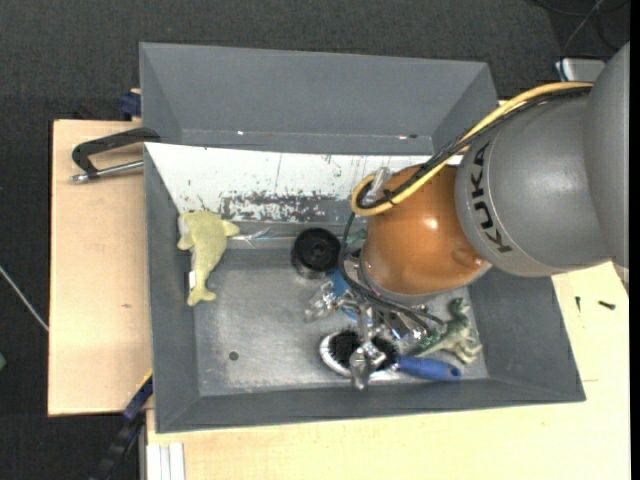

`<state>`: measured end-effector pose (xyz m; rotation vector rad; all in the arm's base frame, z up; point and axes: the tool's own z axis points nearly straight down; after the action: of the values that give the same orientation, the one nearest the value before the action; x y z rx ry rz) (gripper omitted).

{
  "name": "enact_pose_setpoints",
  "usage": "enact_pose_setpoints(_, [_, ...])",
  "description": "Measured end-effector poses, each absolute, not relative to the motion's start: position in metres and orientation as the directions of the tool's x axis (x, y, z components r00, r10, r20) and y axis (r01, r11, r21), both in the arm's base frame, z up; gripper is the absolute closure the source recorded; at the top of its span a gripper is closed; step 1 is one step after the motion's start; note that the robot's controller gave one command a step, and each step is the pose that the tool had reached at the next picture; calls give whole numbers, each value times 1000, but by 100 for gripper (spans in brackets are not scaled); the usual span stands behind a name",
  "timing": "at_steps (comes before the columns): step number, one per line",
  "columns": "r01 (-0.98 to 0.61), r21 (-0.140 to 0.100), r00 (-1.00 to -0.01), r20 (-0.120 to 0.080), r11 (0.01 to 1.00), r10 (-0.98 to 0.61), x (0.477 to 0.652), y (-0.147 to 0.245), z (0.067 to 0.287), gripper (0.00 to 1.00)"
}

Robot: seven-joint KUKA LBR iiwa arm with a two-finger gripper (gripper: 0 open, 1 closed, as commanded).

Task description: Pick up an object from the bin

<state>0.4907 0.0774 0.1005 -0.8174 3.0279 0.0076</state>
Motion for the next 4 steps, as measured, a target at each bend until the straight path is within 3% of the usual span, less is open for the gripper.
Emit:
enact_pose_setpoints(1, [-128,6,-992,0,992,-128,492,21,73,0])
enact_pose_setpoints(2, [112,8,-994,-2,994,112,494,-6,73,0])
enact_pose_setpoints(3, [113,6,-993,-14,994,113,497,-8,74,100])
enact_pose_setpoints(4, [112,2,-994,-6,994,112,498,-7,90,100])
